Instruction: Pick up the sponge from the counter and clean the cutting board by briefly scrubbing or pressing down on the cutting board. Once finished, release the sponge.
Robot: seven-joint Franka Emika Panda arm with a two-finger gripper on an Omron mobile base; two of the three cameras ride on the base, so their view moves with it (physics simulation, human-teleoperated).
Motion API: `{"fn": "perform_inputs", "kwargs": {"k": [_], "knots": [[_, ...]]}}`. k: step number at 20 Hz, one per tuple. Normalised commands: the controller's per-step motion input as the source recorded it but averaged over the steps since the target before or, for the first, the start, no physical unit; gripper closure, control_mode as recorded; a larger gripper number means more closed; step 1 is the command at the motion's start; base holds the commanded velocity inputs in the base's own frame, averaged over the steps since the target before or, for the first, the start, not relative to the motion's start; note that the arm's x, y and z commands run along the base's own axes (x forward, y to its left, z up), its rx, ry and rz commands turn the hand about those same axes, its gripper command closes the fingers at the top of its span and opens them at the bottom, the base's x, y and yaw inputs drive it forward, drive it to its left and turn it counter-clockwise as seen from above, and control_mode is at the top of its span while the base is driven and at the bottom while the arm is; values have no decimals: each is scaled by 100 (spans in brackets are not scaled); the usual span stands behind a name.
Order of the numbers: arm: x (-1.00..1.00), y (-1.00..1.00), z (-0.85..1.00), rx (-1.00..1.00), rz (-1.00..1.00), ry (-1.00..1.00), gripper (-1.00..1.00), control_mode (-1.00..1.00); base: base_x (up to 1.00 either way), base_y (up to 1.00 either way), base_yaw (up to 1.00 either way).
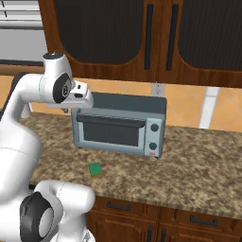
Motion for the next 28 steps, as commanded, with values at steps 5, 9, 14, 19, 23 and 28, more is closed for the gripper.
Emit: {"fn": "perform_inputs", "kwargs": {"k": [5,9,14,19,23,28], "knots": [[-8,-6,-33,-2,0,0,-100,-100,0,0,0],[-43,-41,-59,0,9,0,-100,-100,0,0,0],[-14,-41,-70,-2,15,0,-100,-100,0,0,0],[9,-8,-68,-6,8,2,-100,-100,0,0,0],[6,0,-67,-1,0,2,-100,-100,0,0,0],[0,0,-60,0,0,0,-100,-100,0,0,0]]}}
